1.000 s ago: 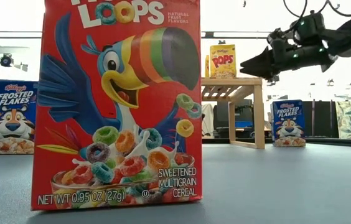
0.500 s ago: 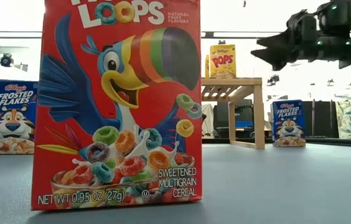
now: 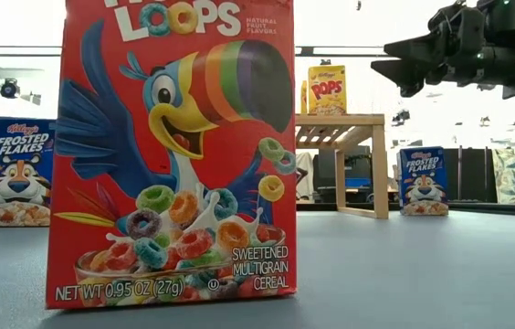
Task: Stack cereal on shelf
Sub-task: Put the yellow cereal box on the shelf aligned with the other yellow cereal box
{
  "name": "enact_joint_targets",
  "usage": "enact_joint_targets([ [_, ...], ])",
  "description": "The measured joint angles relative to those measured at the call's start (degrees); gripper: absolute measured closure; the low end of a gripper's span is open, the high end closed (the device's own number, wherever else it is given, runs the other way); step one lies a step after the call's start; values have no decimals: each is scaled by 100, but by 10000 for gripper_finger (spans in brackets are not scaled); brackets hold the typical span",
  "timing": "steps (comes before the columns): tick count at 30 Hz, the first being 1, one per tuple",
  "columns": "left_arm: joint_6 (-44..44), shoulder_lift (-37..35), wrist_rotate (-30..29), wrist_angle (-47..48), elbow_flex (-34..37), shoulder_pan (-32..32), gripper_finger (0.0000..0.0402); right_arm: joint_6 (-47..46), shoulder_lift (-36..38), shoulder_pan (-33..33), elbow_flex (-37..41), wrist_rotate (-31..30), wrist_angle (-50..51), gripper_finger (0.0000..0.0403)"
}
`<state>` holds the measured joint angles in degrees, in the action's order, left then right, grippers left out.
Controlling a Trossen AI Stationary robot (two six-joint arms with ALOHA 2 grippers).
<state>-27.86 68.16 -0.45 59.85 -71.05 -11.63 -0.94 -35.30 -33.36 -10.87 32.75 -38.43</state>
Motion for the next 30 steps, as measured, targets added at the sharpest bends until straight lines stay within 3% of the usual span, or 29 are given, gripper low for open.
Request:
enact_joint_targets([
  [5,-633,429,-48,372,-364,-577,178,-100,2,123,0,2,-1,140],
  [12,-1904,790,20,765,-321,-1564,178,-102,4,312,0,2,-56,141],
  [23,-3522,1139,-34,674,-358,-3091,178,-74,4,375,-7,-128,-132,142],
  [30,-4174,1675,-42,714,-579,-3532,152,80,4,373,-7,-142,-137,144],
])
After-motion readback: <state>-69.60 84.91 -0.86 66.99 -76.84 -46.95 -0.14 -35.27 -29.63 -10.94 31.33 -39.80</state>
